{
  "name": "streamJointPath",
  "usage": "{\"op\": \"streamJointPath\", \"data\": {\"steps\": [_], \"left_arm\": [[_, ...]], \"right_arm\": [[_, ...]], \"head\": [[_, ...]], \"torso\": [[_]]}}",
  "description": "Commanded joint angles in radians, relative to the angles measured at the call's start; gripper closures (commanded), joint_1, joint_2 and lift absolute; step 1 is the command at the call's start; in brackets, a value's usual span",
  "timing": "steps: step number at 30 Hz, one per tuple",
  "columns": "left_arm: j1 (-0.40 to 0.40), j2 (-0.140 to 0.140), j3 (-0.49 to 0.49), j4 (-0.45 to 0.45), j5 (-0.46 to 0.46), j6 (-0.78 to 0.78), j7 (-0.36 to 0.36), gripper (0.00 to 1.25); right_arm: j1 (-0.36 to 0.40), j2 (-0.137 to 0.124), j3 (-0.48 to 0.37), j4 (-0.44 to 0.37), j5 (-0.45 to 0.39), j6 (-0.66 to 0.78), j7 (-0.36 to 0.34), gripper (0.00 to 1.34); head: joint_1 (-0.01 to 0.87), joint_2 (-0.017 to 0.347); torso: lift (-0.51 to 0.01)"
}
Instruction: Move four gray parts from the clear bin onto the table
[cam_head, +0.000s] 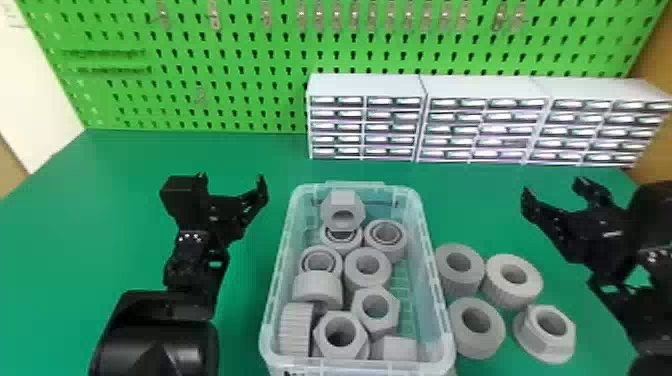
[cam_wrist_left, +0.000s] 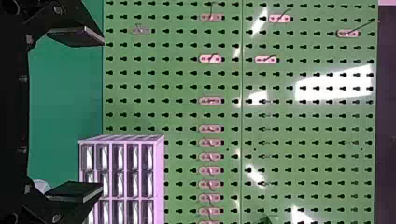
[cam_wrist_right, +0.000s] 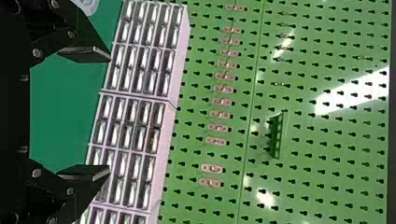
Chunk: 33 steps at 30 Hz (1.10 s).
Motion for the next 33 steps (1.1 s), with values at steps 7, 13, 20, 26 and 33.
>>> {"op": "streamJointPath", "data": {"steps": [7, 13, 20, 26, 33], "left_arm": [[0.000, -0.006, -0.002, 0.002, 0.000, -0.002, 0.000, 0.18], [-0.002, -0.006, 0.000, 0.002, 0.000, -0.005, 0.001, 0.18], [0.000, -0.006, 0.000, 0.003, 0.000, -0.006, 0.000, 0.18], [0.000, -0.006, 0.000, 0.003, 0.002, -0.009, 0.001, 0.18], [0.000, -0.006, 0.000, 0.003, 0.002, -0.012, 0.001, 0.18]], "right_arm": [[-0.002, -0.002, 0.002, 0.003, -0.001, 0.000, 0.000, 0.42], [-0.002, -0.002, 0.002, 0.003, -0.001, 0.000, 0.000, 0.42], [0.000, 0.000, 0.002, 0.003, -0.003, 0.000, 0.000, 0.42], [0.000, 0.000, 0.002, 0.003, -0.004, 0.000, 0.000, 0.42], [0.001, 0.000, 0.000, 0.003, -0.004, 0.000, 0.000, 0.42]], "head": [[0.693, 0.072], [0.693, 0.072], [0.693, 0.072], [0.693, 0.072], [0.693, 0.072]], "torso": [[-0.052], [-0.052], [-0.052], [-0.052], [-0.052]]}}
